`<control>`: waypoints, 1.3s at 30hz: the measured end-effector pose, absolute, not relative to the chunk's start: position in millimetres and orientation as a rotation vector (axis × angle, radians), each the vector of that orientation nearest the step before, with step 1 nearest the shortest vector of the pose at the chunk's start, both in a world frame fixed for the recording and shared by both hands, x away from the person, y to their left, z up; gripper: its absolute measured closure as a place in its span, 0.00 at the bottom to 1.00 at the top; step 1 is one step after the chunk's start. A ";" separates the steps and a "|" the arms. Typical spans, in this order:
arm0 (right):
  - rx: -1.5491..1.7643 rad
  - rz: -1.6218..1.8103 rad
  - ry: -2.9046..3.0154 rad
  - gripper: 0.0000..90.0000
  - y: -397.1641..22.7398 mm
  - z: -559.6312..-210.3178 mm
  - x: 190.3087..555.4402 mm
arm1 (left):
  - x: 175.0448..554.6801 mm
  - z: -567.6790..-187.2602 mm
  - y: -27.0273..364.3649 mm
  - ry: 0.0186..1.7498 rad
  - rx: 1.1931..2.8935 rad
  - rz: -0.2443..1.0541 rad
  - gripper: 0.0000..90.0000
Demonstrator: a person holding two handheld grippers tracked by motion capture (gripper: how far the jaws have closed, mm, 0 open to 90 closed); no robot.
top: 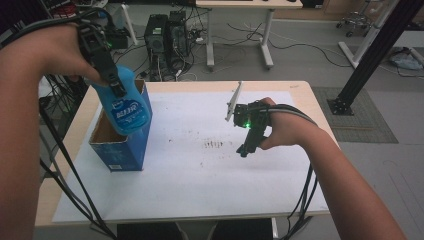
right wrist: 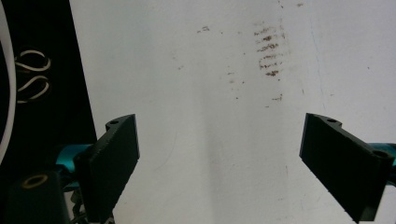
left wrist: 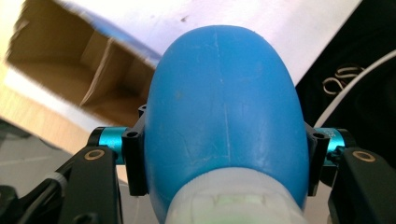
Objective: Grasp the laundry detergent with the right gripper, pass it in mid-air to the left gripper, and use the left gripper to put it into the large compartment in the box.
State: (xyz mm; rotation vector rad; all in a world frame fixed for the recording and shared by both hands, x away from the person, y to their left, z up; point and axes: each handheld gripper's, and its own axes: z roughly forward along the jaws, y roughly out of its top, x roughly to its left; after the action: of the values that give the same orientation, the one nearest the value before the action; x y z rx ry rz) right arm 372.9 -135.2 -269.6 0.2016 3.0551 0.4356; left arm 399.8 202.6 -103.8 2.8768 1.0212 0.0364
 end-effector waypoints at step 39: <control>0.238 0.344 3.076 0.04 -129.2 -302.8 374.2 | 431.7 -208.6 244.8 1.239 2.841 0.022 0.42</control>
State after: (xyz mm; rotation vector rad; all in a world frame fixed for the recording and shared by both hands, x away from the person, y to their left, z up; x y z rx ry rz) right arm 374.2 -129.2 -302.8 0.2383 3.0763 0.3441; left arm 431.7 244.8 -208.6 2.8412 1.2388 0.0224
